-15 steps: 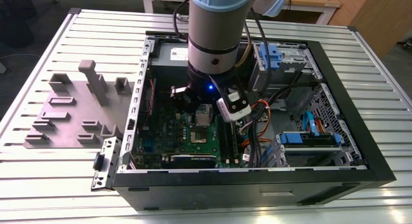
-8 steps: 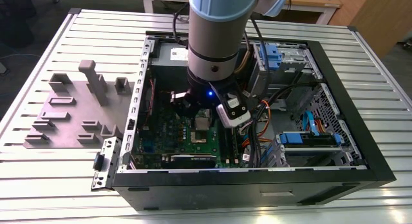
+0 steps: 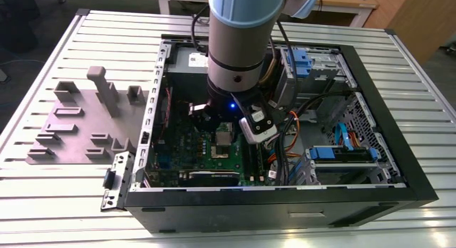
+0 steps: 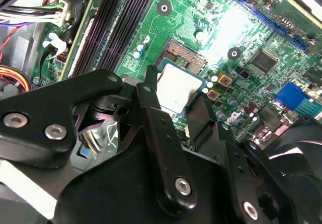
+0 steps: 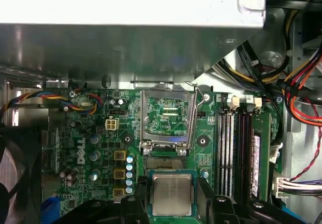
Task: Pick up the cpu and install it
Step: 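Place the cpu into insertion slot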
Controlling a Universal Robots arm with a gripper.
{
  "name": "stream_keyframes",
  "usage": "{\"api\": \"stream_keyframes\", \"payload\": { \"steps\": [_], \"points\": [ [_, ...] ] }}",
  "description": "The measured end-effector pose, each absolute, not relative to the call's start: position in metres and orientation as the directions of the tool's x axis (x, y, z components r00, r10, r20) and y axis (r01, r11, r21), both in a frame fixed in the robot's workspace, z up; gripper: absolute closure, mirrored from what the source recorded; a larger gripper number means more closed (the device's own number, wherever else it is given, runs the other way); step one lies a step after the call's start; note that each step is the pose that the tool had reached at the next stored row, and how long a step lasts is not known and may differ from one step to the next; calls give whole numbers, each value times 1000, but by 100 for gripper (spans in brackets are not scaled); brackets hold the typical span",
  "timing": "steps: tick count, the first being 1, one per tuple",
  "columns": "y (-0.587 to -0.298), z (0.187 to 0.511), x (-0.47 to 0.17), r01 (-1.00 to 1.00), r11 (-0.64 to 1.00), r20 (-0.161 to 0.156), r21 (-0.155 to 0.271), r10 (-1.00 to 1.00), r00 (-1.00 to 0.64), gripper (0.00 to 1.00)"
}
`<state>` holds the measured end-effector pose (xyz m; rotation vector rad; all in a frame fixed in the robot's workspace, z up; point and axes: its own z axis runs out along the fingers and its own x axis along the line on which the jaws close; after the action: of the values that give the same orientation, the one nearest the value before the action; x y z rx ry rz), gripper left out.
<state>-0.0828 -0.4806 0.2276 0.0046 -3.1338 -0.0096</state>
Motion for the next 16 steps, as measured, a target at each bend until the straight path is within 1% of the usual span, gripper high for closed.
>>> {"api": "stream_keyframes", "payload": {
  "steps": [10,16],
  "points": [
    [-481,215,-83,-3,1000,8,6,-3,-1000,53],
    [-481,213,-83,-3,1000,8,6,-3,-1000,53]
  ]
}}
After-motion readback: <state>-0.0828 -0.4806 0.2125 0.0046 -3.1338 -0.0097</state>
